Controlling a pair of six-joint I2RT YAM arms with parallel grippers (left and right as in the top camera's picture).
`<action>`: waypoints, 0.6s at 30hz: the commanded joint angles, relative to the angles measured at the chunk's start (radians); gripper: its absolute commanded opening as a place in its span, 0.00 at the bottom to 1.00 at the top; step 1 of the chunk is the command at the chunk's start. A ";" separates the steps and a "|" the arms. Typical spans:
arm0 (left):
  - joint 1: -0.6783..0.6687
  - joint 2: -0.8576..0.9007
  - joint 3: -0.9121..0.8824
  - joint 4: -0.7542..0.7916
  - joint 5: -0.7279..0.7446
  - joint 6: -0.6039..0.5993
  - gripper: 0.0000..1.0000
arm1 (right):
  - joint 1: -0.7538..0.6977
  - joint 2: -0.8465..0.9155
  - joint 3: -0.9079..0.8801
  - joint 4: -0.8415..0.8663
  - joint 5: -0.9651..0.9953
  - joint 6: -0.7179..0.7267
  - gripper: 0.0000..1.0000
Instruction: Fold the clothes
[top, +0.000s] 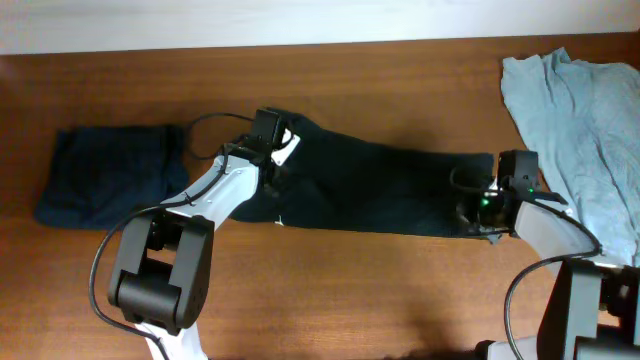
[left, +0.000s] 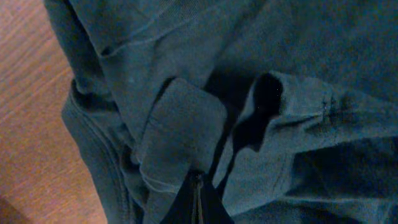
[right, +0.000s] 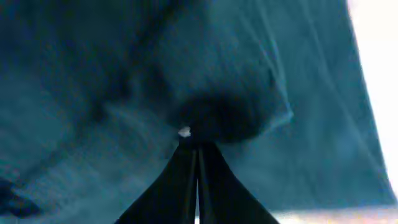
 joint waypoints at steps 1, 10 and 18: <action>0.002 0.005 0.008 -0.006 0.011 0.005 0.00 | -0.002 0.008 -0.002 0.113 -0.005 0.010 0.04; 0.003 0.005 0.008 -0.013 0.010 0.005 0.01 | -0.003 0.002 0.031 0.270 -0.007 0.008 0.04; 0.003 0.000 0.137 -0.157 0.023 -0.002 0.19 | -0.003 -0.098 0.092 0.084 -0.039 -0.146 0.04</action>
